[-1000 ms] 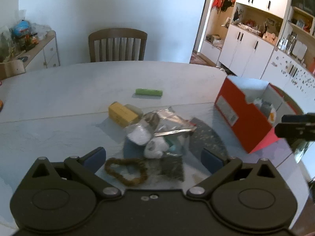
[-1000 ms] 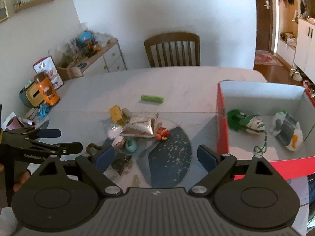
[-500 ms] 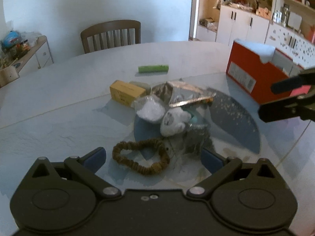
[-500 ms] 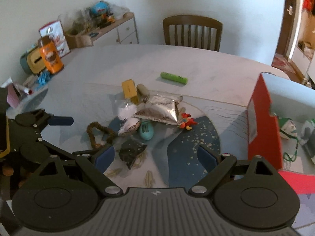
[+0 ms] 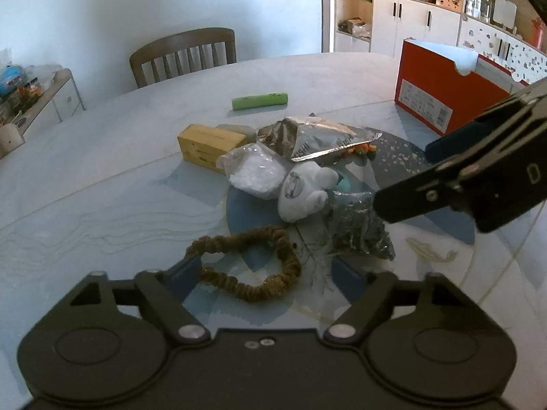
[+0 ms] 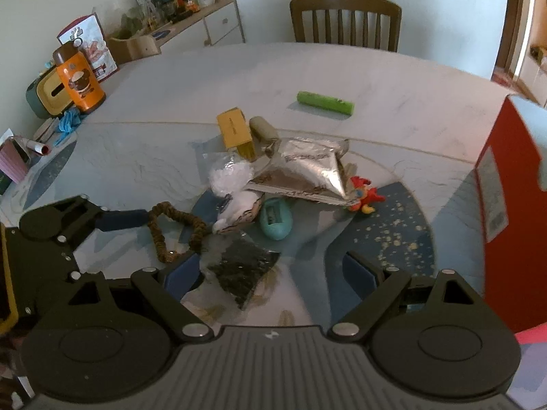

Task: Organize objects
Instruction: 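Grasp the brown fuzzy ring with left tool while right tool grasps the dark packet, then carry the ring with left tool while right tool carries the packet into the shoebox, then lower the ring with left tool while right tool lowers the packet, then open both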

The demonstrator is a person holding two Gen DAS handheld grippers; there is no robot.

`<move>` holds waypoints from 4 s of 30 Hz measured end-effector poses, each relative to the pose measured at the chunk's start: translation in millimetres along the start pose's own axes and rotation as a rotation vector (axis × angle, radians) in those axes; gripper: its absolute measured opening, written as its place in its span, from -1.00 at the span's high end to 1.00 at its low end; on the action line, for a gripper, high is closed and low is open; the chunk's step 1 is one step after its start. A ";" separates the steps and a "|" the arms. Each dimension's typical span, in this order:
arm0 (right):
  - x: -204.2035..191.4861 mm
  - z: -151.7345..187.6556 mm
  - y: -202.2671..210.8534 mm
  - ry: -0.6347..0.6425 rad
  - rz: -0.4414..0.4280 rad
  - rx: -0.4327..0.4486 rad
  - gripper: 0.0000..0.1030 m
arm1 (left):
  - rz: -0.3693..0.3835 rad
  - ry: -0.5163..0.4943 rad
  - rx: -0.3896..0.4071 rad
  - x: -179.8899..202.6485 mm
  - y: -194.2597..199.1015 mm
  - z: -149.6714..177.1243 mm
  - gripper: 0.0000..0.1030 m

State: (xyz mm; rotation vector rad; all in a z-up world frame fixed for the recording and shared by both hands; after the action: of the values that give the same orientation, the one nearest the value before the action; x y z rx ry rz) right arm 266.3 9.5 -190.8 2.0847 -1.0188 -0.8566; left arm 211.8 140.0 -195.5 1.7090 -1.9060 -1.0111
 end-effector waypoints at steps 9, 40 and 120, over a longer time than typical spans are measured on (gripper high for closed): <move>-3.5 0.7 -22.1 -0.047 -0.032 -0.053 -0.61 | 0.013 -0.058 0.010 9.9 -0.8 0.5 -0.06; 4.8 9.3 -21.9 -0.111 -0.083 -0.073 0.54 | 0.085 0.044 -0.046 11.1 12.5 2.0 0.74; 328.9 25.4 131.8 -0.173 0.085 -0.092 0.54 | 0.297 0.079 -0.175 292.6 -45.9 -222.6 0.74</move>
State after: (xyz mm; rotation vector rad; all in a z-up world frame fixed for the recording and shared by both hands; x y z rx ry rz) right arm 352.1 -335.3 -190.4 1.9028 -1.1275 -1.0343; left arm 346.0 -199.5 -132.2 1.3025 -1.8888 -0.9488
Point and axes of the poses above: each gripper's, at about its wrist camera, not at the fingertips, and y roughly against the way its jaws point, x to its right, z to its underside, the point moved 6 cm from there along -y, roughly the way its jaws point, and after that the axes turned 7 degrees about -z, right-handed, at the moved point
